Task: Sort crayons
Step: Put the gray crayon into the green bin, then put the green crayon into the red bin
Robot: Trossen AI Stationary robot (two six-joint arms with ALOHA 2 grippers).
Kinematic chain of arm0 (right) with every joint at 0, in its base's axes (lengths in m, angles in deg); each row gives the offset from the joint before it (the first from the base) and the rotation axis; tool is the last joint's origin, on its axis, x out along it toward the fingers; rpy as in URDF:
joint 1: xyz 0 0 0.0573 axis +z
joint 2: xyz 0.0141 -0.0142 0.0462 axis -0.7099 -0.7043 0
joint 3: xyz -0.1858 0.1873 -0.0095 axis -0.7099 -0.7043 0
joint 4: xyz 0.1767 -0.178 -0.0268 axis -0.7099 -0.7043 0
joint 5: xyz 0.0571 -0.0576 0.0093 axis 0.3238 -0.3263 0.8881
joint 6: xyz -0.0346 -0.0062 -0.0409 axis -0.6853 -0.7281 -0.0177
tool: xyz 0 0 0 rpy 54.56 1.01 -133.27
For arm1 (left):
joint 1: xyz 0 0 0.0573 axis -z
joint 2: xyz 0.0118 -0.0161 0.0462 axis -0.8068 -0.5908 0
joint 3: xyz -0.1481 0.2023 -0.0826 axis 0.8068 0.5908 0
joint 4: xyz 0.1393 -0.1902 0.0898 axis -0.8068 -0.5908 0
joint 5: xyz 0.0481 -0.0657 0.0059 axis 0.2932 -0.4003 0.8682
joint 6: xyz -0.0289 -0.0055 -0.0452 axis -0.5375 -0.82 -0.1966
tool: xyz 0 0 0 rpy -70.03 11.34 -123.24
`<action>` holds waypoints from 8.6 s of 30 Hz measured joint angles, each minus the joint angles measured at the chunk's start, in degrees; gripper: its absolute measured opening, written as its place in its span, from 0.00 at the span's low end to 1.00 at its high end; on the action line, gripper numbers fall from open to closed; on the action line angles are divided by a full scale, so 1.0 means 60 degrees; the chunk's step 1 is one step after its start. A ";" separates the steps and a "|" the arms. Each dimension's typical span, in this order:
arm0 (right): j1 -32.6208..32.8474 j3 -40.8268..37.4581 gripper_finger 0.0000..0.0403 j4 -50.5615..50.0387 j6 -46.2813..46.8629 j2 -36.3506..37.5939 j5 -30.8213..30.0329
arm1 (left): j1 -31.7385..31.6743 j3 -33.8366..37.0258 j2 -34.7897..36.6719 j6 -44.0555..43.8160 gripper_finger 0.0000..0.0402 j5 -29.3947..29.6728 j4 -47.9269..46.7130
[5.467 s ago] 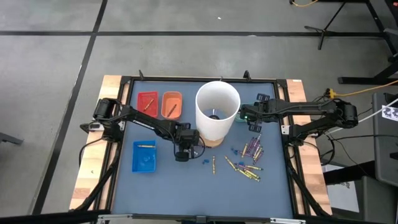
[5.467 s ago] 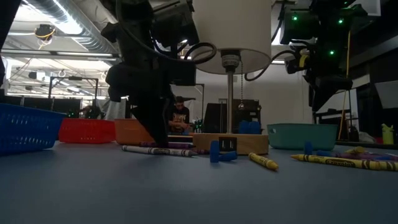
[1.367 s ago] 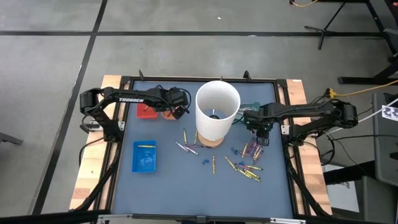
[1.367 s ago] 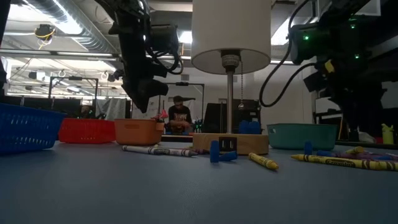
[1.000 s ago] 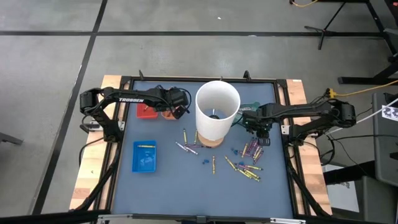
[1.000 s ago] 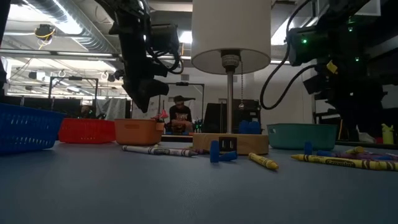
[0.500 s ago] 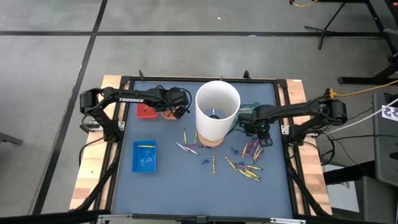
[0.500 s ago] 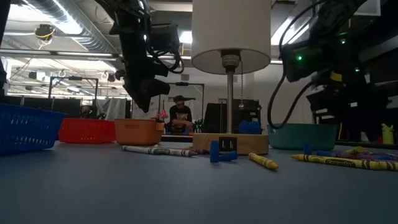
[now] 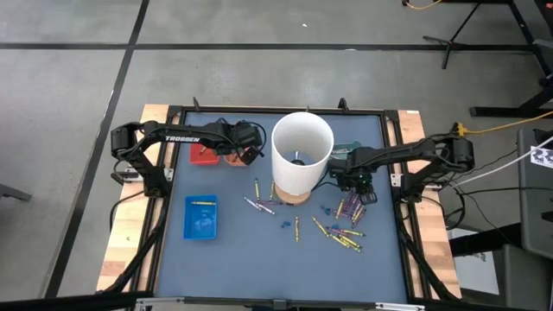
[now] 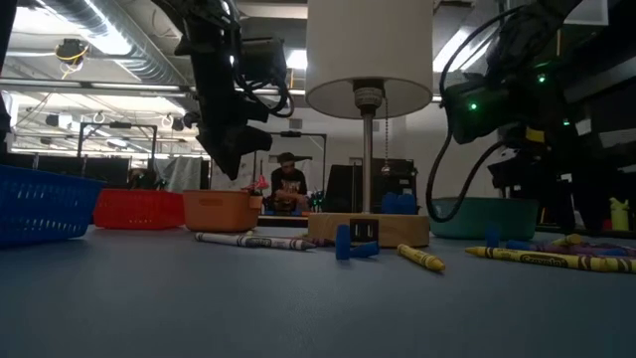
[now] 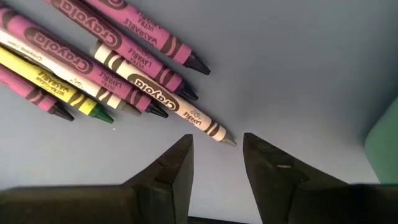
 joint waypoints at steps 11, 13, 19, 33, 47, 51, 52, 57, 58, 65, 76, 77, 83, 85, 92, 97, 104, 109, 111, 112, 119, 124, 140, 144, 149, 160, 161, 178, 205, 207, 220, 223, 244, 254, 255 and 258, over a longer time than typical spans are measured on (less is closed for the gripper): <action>0.0000 -0.0004 0.34 0.0089 -0.0181 -0.0164 0.0000 | 0.0000 0.0000 0.0000 -0.0309 0.25 0.0000 -0.0003; 0.0000 -0.0004 0.34 0.0086 -0.0184 -0.0164 0.0030 | 0.0000 0.0000 -0.0001 -0.0309 0.25 0.0000 -0.0003; 0.0002 -0.0004 0.34 0.0097 -0.0388 -0.0164 0.0421 | 0.0000 0.0000 -0.0004 -0.0309 0.25 0.0000 -0.0004; 0.0000 -0.0354 0.34 0.0507 -0.0418 -0.0197 0.0387 | 0.0004 0.0000 -0.0004 -0.0309 0.25 0.0002 -0.0001; 0.0007 -0.0725 0.34 0.0592 -0.0421 -0.0179 0.0240 | 0.0004 0.0000 -0.0004 -0.0309 0.25 0.0004 -0.0004; 0.0007 -0.0729 0.34 0.0588 -0.0424 -0.0186 0.0237 | 0.0004 0.0000 -0.0004 -0.0309 0.25 0.0004 -0.0004; 0.0007 -0.0729 0.34 0.0588 -0.0423 -0.0186 0.0237 | 0.0004 0.0000 -0.0004 -0.0309 0.25 0.0000 -0.0004; 0.0005 -0.0735 0.34 0.0588 -0.0422 -0.0190 0.0227 | 0.0004 0.0000 -0.0004 -0.0309 0.25 0.0004 -0.0004; 0.0004 -0.0736 0.34 0.0588 -0.0421 -0.0190 0.0226 | 0.0004 0.0000 -0.0004 -0.0309 0.25 0.0003 -0.0004; 0.0000 -0.0739 0.31 0.0592 -0.0421 -0.0197 0.0183 | 0.0004 0.0000 -0.0004 -0.0309 0.25 0.0004 0.0000; -0.0004 -0.0761 0.09 0.0505 -0.0417 -0.0208 0.0150 | 0.0004 0.0000 -0.0004 -0.0309 0.25 0.0003 -0.0001; -0.0003 -0.0761 0.08 0.0501 -0.0417 -0.0208 0.0134 | 0.0004 0.0000 -0.0004 -0.0309 0.25 0.0004 -0.0004; 0.0000 -0.0761 0.06 0.0497 -0.0417 -0.0204 -0.0011 | 0.0004 0.0000 -0.0004 -0.0309 0.25 0.0004 -0.0004; 0.0000 -0.0761 0.06 0.0497 -0.0416 -0.0204 -0.0013 | 0.0004 0.0000 -0.0004 -0.0309 0.25 0.0000 -0.0004; 0.0000 -0.0313 0.05 -0.0230 -0.0396 -0.0248 -0.0192 | 0.0004 0.0000 -0.0004 -0.0309 0.25 0.0004 -0.0001; 0.0000 0.0217 0.05 -0.0791 -0.0385 -0.0215 -0.0574 | 0.0004 0.0000 -0.0004 -0.0309 0.25 0.0003 -0.0002; 0.0000 0.0706 0.05 -0.1480 -0.0381 -0.0204 -0.0838 | 0.0004 0.0000 -0.0004 -0.0309 0.25 0.0003 -0.0004; 0.0000 0.1016 0.05 -0.1932 -0.0363 -0.0125 -0.0856 | 0.0004 0.0000 -0.0004 -0.0309 0.25 0.0004 -0.0004; 0.0000 0.1080 0.05 -0.2038 -0.0361 0.0022 -0.0862 | 0.0003 0.0000 -0.0004 -0.0309 0.25 0.0004 -0.0002; 0.0000 0.1082 0.05 -0.2033 -0.0350 0.0161 -0.0863 | 0.0004 0.0000 -0.0004 -0.0309 0.25 0.0004 0.0000; 0.0000 0.1100 0.05 -0.2405 -0.0078 0.1536 -0.1577 | 0.0003 0.0000 -0.0004 -0.0309 0.25 0.0004 0.0008; -0.0046 0.1100 0.05 -0.2380 -0.0060 0.2645 -0.2326 | 0.0004 0.0000 -0.0004 -0.0309 0.25 0.0005 0.0036; -0.2324 0.1104 0.05 0.0997 -0.0669 0.4065 -0.2350 | 0.0002 0.0000 -0.0004 -0.0308 0.25 0.0007 0.0040; -0.2681 0.1107 0.05 0.1288 -0.0672 0.3967 -0.2350 | 0.0004 0.0000 -0.0004 -0.0309 0.25 0.0004 0.0040; -0.2940 0.1107 0.07 0.1270 -0.0676 0.3911 -0.2335 | 0.0000 0.0000 -0.0004 -0.0309 0.25 0.0004 0.0040; -0.2947 0.1107 0.32 0.1277 -0.0676 0.3912 -0.2342 | 0.0000 0.0000 -0.0004 -0.0309 0.25 0.0004 0.0045; -0.2947 0.1107 0.33 0.1277 -0.0676 0.3912 -0.2342 | 0.0002 0.0000 -0.0004 -0.0309 0.25 0.0004 0.0054; -0.2943 0.1107 0.37 0.1277 -0.0676 0.3912 -0.2331 | 0.0437 0.0000 -0.0004 -0.0609 0.25 -0.3178 0.0069; -0.2941 0.1104 0.37 0.1277 -0.0286 0.3912 -0.2295 | 0.2994 0.0000 -0.0004 -0.6611 0.25 -0.2605 0.0207; -0.2942 0.1104 0.37 0.1277 -0.0279 0.3912 -0.2295 | 0.3191 0.0000 -0.0004 -0.6979 0.25 -0.2373 0.0424; -0.2932 0.1100 0.37 0.1332 -0.0114 0.3919 -0.1484 | 0.4088 0.0001 -0.0881 -0.8588 0.25 -0.1674 0.2172; -0.2932 0.1100 0.37 0.1331 0.0336 0.3919 -0.1251 | 0.4155 0.0000 -0.1162 -0.8716 0.25 -0.1700 0.2439; -0.2936 0.1100 0.37 0.1335 0.0697 0.3919 -0.1246 | 0.4197 0.0000 -0.2113 -0.9070 0.25 -0.1333 0.2342; -0.2936 0.1100 0.37 0.1335 0.0694 0.3916 -0.1246 | 0.4197 0.0003 -0.2297 -0.9095 0.25 -0.1198 0.2006; -0.2936 0.1100 0.37 0.1339 0.0697 0.3916 -0.1246 | 0.4197 0.0004 -0.2331 -0.9097 0.25 -0.1195 0.2032; -0.2936 0.1100 0.37 0.1336 0.0694 0.3916 -0.1246 | 0.4200 -0.0002 -0.2475 -0.9099 0.25 -0.1199 0.2070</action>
